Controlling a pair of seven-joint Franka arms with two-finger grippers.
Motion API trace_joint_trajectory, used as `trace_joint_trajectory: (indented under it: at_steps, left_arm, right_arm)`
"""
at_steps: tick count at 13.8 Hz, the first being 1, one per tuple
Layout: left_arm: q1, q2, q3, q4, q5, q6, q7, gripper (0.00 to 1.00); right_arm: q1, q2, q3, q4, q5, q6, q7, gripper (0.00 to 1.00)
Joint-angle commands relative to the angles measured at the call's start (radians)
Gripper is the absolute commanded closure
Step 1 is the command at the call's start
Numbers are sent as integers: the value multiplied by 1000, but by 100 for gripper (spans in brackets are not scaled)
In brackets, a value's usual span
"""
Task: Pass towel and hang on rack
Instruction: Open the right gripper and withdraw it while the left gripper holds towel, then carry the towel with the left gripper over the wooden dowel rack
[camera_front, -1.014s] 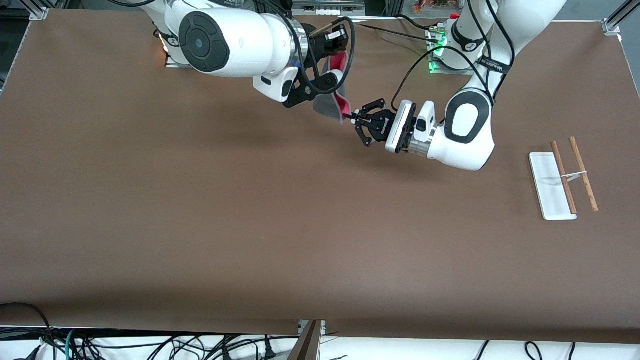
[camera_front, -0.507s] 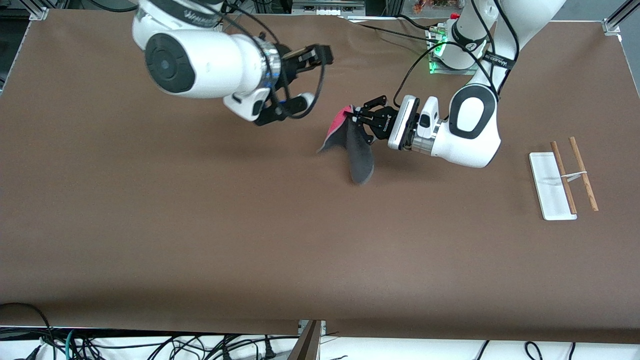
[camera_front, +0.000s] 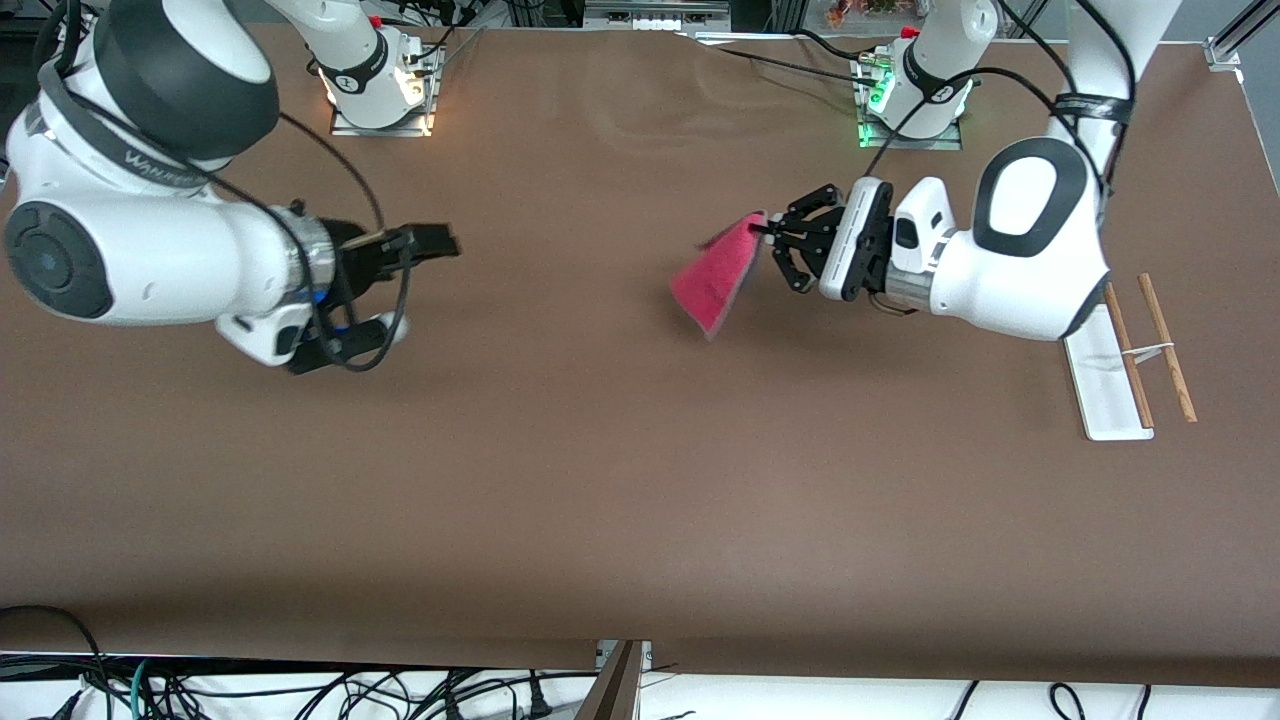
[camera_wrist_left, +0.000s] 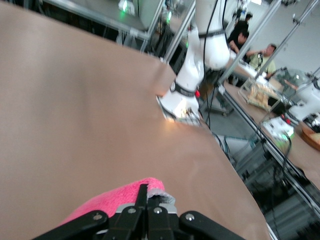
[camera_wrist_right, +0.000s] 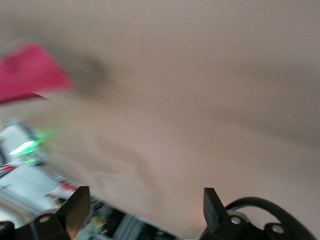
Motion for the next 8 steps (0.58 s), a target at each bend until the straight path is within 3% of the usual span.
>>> trace_joint_trajectory:
  at_steps: [1,2,5,8]
  left_arm:
    - [25,8,-4,29,123,-47,-22,100]
    - [48,8,-4,31,156,-70,-25,100]
    - [153,35,-4,53,254,-141,-21,100]
    - [268,52,-3,127,418,-215,-18,100]
  right_arm:
    - [7,-74,-35,-34,-105,-17,-96,0]
    - [9,-115,-84,-63,-104,-23,-141,0]
    - [9,-345,-205,-363,-104,139,-207,0]
    - [19,-413,-300,-439,-122,176,-232,0]
